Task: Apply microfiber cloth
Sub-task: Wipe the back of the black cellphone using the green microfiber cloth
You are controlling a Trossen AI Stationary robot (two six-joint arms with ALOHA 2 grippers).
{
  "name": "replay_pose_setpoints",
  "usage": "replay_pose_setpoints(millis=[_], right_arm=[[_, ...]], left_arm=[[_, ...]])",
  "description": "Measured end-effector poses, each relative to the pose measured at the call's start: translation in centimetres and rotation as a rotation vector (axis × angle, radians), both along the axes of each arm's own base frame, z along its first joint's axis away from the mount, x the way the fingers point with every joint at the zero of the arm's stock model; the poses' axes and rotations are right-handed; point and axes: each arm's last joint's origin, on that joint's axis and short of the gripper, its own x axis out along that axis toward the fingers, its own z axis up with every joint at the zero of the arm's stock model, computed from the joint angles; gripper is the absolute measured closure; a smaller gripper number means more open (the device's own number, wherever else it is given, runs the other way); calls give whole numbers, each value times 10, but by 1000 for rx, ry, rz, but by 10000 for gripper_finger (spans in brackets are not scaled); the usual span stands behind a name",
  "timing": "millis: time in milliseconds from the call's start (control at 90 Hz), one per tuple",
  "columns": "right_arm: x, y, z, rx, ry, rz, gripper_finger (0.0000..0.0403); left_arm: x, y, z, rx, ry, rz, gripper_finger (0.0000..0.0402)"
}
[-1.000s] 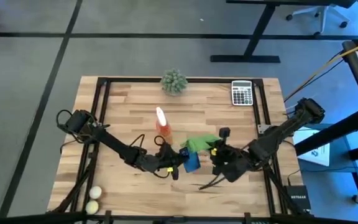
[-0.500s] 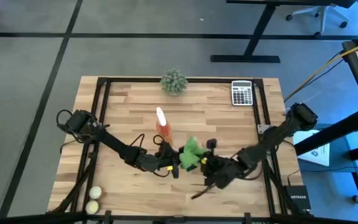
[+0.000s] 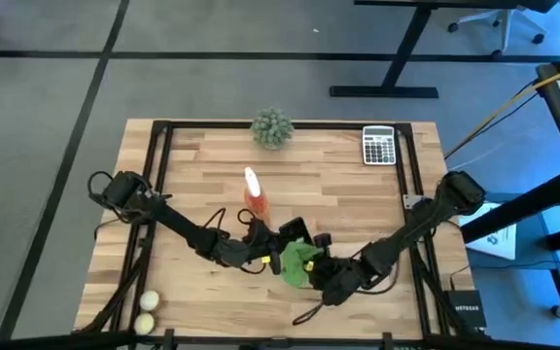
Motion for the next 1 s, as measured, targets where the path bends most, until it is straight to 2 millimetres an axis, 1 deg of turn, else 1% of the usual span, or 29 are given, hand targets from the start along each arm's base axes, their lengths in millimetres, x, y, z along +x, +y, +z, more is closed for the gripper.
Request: replay_pose_setpoints(millis=[44, 111, 178, 256, 322, 367, 433, 511, 600, 700, 756, 900, 956, 1000], right_arm=[[-3, -1, 16, -46, -46, -17, 388], [-6, -8, 32, -140, -86, -54, 388], [-5, -17, 40, -199, -112, -90, 388], [0, -29, 44, -185, -125, -134, 388], [5, -38, 38, -125, -112, -146, 388], [10, -42, 29, -90, -99, -147, 388], [12, -42, 15, -32, -82, -142, 388], [9, -38, 2, 20, -71, -144, 388], [1, -26, -12, 65, -61, -144, 388], [-10, -14, -32, 107, 22, -111, 388], [-15, -8, -39, 126, 61, -90, 388], [-20, -4, -49, 114, 138, -62, 388], [-20, -4, -39, 92, 142, -59, 388], [-17, -3, -22, 82, 115, -51, 388]], left_arm=[[0, 0, 0, 0, 3, -5, 394], [0, -1, 0, 5, 2, -9, 394], [0, -1, 0, 14, 9, -14, 394], [-1, -2, 0, 28, 13, -17, 394], [-1, -2, 0, 41, 14, -9, 394], [-2, -3, -2, 53, 26, -9, 394], [-2, -3, -4, 63, 37, -12, 394], [-1, -2, -5, 67, 40, -19, 394], [-1, -2, -5, 67, 44, -23, 394], [-1, -2, 0, 52, 12, -18, 394], [0, -2, 2, 42, -4, -15, 394], [0, -3, 4, 41, -21, -21, 394], [0, -3, 5, 41, -22, -22, 394], [0, -3, 5, 43, -19, -19, 394]])
